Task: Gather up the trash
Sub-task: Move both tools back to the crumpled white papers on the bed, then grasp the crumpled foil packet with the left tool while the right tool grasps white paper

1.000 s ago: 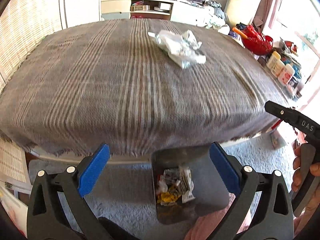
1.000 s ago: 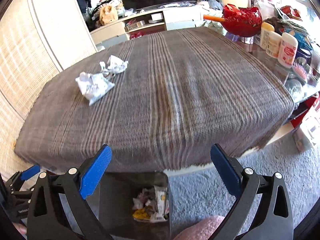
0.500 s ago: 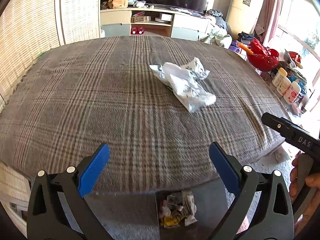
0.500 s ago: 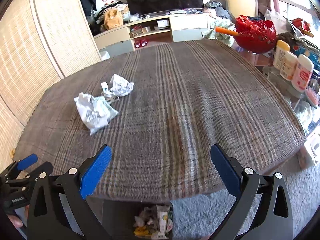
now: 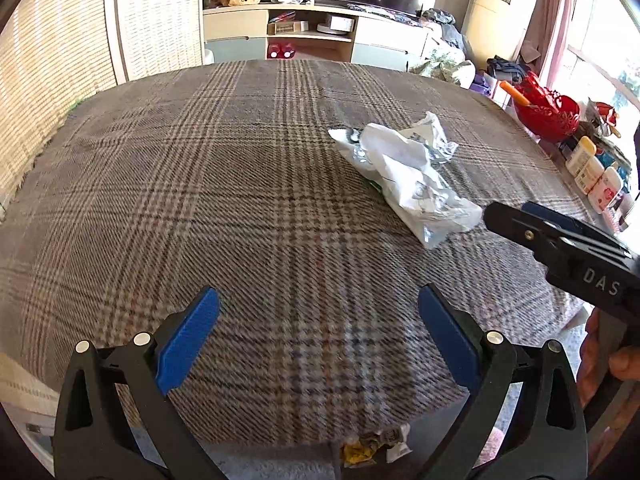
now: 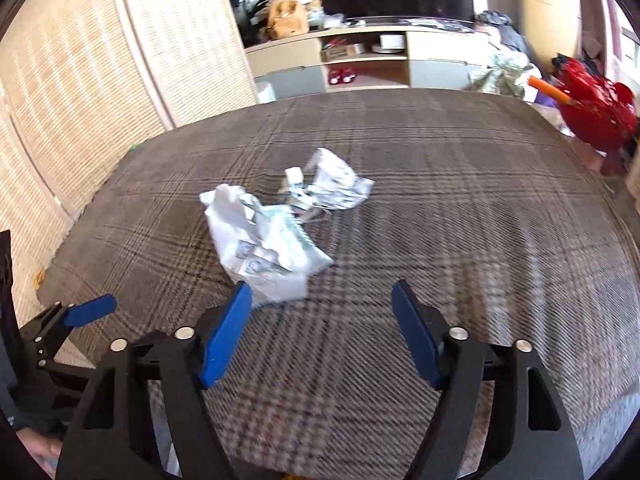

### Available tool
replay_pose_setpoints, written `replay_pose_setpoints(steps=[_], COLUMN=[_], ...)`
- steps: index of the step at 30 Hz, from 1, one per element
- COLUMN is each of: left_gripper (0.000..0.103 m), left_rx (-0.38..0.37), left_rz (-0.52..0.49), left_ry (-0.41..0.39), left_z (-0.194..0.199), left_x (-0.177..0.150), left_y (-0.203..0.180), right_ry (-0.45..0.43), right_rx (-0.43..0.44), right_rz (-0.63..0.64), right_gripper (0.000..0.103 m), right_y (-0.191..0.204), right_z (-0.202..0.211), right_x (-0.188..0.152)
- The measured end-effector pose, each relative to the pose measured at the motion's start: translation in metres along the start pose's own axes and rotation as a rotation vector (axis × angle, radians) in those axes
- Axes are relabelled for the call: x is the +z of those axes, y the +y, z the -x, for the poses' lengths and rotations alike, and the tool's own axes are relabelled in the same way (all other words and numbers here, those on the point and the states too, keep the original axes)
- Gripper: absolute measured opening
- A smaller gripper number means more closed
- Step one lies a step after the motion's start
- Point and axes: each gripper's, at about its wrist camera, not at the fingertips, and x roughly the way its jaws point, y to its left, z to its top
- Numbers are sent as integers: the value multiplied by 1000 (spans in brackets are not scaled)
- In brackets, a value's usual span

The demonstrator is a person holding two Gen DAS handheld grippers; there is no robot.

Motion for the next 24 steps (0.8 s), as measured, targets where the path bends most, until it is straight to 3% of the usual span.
replay_pose_setpoints(steps=[7, 12, 14, 17, 19, 21, 24], left_gripper=[94, 94, 94, 94, 94, 94, 94], left_rx=[6, -3, -8, -16, -21, -29, -38], left_rz=[26, 39, 44, 46, 45, 40, 28], left_ry=[36, 34, 26, 16, 12, 13, 14], left_z=[-12, -14, -13, -13, -13, -15, -18], left_x=[-3, -1, 2, 5, 7, 9, 11], left_y=[19, 27, 29, 27, 25, 20, 13], right_ry=[25, 81, 90, 68, 57, 49, 36], right_rx=[54, 13, 0, 18, 28, 32, 41], right_rz=[55, 56, 58, 28, 15, 15, 14], right_gripper=[65, 64, 44, 29, 25, 8, 7], right_y=[30, 31, 28, 19, 11, 8, 4], right_z=[-26, -47, -50, -42, -35, -31, -22], right_x=[17, 15, 12, 10, 10, 11, 10])
